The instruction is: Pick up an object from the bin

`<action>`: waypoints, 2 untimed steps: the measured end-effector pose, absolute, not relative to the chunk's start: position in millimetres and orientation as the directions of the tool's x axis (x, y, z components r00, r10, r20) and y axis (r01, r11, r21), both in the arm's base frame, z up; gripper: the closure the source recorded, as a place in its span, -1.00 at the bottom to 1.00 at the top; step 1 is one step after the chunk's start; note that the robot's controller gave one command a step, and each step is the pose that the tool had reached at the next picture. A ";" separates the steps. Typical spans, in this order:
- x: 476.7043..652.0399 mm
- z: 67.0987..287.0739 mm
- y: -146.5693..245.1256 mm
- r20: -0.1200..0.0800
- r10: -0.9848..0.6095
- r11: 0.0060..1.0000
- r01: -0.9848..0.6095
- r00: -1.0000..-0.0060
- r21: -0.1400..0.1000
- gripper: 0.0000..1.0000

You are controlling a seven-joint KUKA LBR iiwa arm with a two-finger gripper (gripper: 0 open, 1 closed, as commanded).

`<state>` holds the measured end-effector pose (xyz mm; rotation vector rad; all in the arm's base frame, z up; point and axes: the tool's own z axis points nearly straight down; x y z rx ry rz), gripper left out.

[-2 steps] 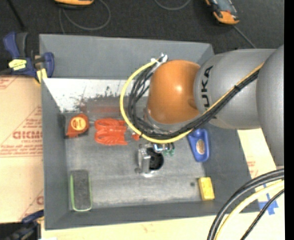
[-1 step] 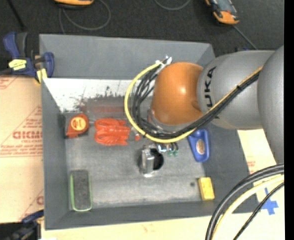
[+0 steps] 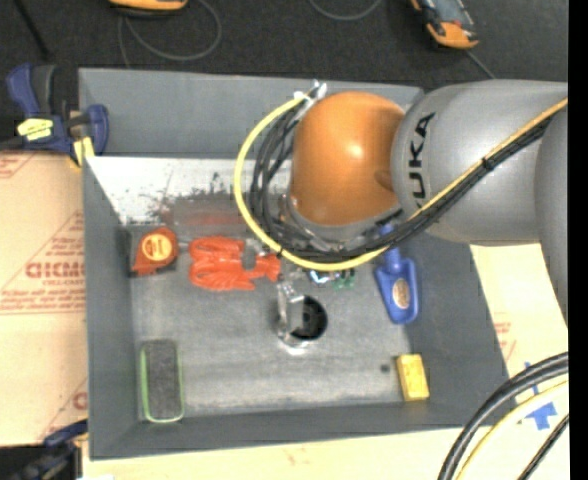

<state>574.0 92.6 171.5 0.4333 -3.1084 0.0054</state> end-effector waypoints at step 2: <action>603.6 143.3 58.6 -0.005 -0.263 0.965 -0.263 -0.965 -0.001 -1.00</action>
Offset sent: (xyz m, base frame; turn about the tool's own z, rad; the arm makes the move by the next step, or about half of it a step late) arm 0.0430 -0.0599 -0.0537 -0.0634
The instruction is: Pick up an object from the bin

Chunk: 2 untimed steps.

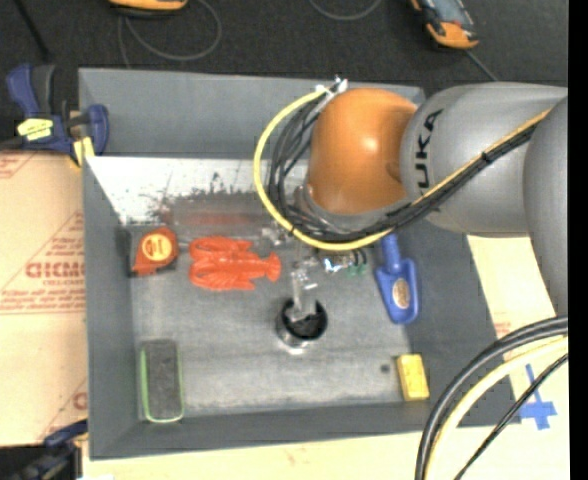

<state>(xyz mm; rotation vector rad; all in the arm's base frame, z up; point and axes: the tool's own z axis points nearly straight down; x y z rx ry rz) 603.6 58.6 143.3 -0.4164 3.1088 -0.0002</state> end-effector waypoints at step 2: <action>575.1 113.1 19.5 -0.005 -0.095 0.995 -0.095 -0.995 0.000 -1.00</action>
Offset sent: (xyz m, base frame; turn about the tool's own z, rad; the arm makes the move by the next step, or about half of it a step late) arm -0.0614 -0.0641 -0.0535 0.1183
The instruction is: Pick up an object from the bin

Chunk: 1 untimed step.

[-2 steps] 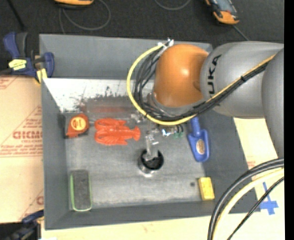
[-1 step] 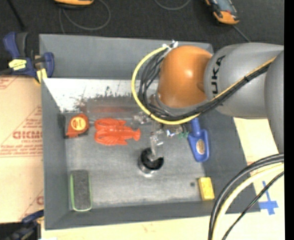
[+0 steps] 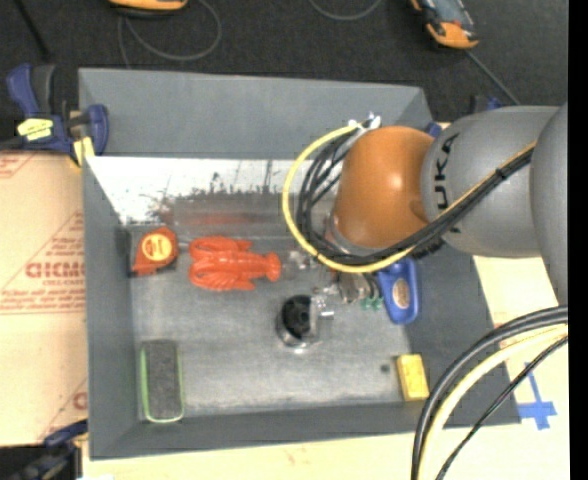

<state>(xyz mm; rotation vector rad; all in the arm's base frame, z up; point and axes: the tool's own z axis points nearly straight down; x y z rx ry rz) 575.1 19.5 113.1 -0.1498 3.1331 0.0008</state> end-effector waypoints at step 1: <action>580.1 78.3 -0.3 -0.003 -0.303 0.953 -0.303 -0.953 0.000 1.00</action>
Offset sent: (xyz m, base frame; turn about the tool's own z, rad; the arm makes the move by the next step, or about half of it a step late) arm 0.0000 0.0000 0.0000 0.0000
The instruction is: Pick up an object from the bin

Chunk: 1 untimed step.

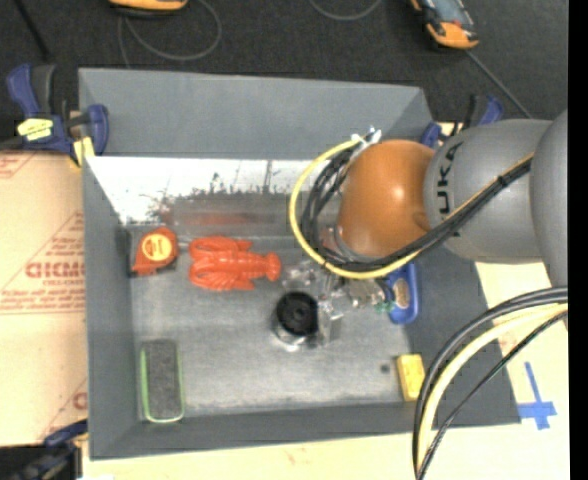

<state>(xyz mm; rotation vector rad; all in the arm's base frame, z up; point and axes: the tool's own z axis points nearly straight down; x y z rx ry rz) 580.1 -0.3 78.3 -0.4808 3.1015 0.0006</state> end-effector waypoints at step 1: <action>580.1 78.3 0.1 -0.003 -0.302 0.953 -0.302 -0.953 0.001 1.00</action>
Offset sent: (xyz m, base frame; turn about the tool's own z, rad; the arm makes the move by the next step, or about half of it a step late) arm 0.0096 0.0224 0.0182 0.0279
